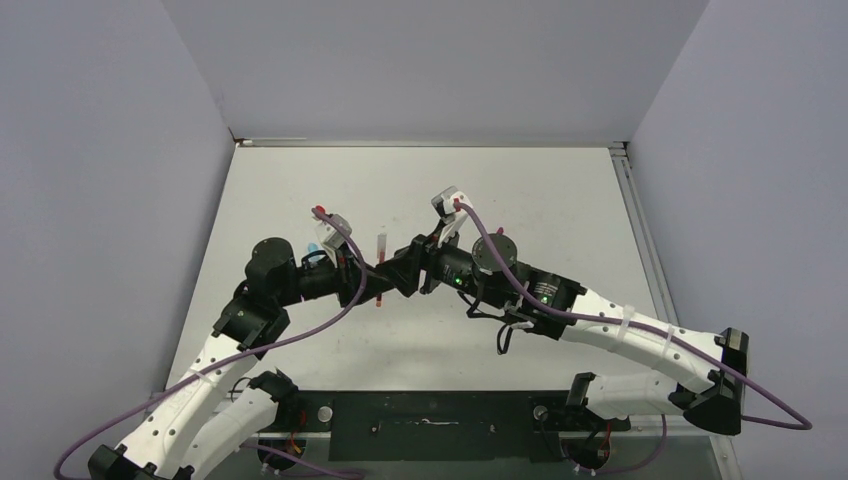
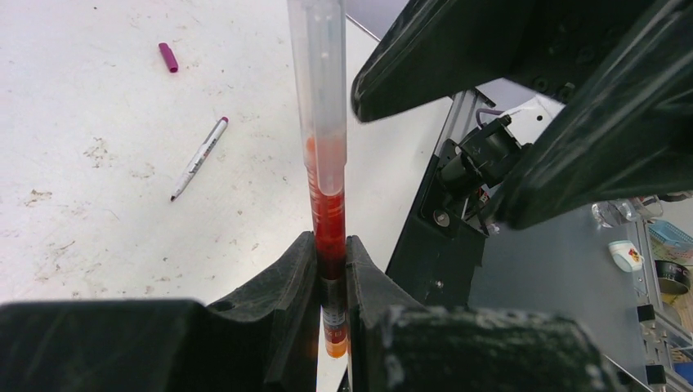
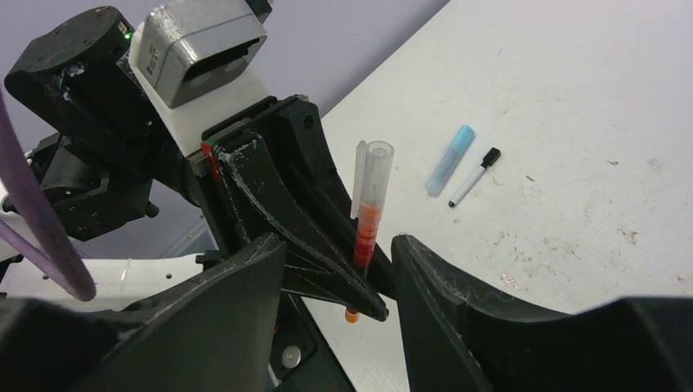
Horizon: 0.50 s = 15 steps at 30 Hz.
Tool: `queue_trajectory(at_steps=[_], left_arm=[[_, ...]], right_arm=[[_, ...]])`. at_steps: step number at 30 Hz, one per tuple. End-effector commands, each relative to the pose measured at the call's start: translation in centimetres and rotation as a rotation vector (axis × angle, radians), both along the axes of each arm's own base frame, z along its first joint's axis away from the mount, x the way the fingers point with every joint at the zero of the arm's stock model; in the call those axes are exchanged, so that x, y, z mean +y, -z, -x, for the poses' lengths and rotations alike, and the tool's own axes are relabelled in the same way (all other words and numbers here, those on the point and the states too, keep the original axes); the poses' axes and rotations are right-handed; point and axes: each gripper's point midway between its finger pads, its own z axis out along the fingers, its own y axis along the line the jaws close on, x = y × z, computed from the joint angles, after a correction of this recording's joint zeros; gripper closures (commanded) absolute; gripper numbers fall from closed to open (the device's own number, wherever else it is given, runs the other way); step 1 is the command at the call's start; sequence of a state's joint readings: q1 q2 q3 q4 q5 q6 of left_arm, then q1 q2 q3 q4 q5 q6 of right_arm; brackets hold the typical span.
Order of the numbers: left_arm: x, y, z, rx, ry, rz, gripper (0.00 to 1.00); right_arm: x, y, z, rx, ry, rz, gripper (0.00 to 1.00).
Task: Insert the pens into the pen caps
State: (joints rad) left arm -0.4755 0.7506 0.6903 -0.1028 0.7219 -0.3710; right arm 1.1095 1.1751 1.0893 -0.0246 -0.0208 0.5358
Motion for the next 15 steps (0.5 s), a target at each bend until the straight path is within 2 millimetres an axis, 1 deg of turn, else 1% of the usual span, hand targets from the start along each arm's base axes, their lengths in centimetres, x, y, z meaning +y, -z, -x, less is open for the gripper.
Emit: queue_trajectory(at_steps=[1,4,7,13,15], left_arm=[[0.4,-1.6,-0.4,-0.081,-0.016,-0.009,1.00],[0.5,-1.4,-0.3,-0.083,-0.017,-0.018,1.00],[0.6,-1.2,-0.2,-0.084,-0.016,-0.026,1.00],[0.6,-1.2,0.2,-0.088,-0.001,-0.030,1.00],[0.6,-1.3,0.3,-0.091,0.003,-0.031,1.00]], right_arm=[[-1.6,-4.8,-0.2,-0.076,0.046,-0.063,0.48],[-2.1,-5.4,-0.9,-0.089,0.089,-0.057,0.45],[-2.1,-6.0,-1.3,-0.096,0.108,-0.061,0.44],[-1.0,-6.5,-2.1,-0.089,0.124,-0.050,0.44],[-0.5,-6.2,-2.3,-0.083,0.122,-0.042,0.45]])
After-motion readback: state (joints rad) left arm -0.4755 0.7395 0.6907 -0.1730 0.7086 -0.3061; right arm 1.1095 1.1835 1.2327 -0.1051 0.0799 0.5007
